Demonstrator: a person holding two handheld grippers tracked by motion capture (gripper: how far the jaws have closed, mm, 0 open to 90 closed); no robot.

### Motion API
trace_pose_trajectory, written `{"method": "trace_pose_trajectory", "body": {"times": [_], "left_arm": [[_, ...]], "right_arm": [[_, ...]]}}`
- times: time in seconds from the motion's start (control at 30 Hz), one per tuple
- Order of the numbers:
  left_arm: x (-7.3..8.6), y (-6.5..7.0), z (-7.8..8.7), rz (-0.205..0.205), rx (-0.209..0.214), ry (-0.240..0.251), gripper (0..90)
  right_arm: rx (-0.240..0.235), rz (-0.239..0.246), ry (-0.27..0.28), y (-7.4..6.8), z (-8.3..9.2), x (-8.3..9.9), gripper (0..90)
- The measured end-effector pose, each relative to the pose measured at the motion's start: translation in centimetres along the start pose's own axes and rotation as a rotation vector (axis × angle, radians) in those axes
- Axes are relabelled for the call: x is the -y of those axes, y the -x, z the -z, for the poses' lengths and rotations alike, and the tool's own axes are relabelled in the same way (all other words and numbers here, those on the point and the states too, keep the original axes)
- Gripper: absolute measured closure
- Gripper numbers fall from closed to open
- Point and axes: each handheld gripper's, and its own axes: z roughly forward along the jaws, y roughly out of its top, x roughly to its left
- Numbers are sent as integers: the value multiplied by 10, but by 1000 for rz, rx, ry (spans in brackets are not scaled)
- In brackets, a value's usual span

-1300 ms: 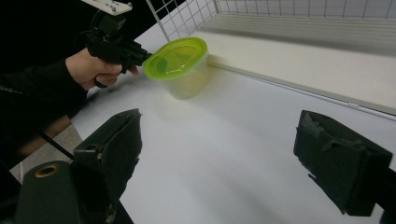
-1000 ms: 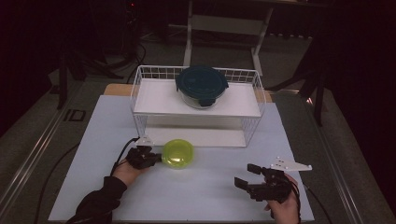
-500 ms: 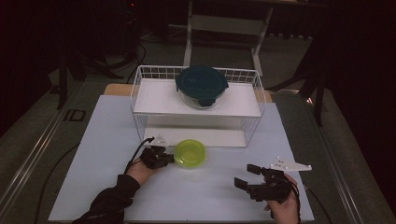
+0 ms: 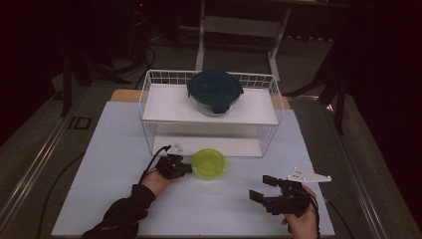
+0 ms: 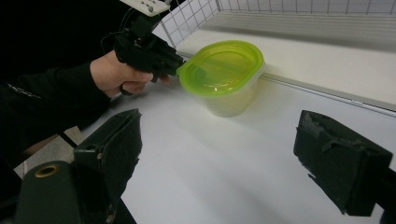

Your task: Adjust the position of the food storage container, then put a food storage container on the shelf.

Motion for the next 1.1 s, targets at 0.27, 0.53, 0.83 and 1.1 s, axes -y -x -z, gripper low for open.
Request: {"method": "trace_pose_trajectory", "body": {"times": [0.27,0.53,0.83,1.1], "left_arm": [[6,-3,11,7,-1,5,879],[14,-1,43,43,14,23,680],[9,9,75,87,73,92,108],[-8,23,95,88,62,174,3]], "right_arm": [[2,4,-1,-1,0,0,147],[6,10,3,-2,1,-1,146],[4,32,2,-5,-1,-4,149],[-7,48,-4,-5,-8,-9,167]]}}
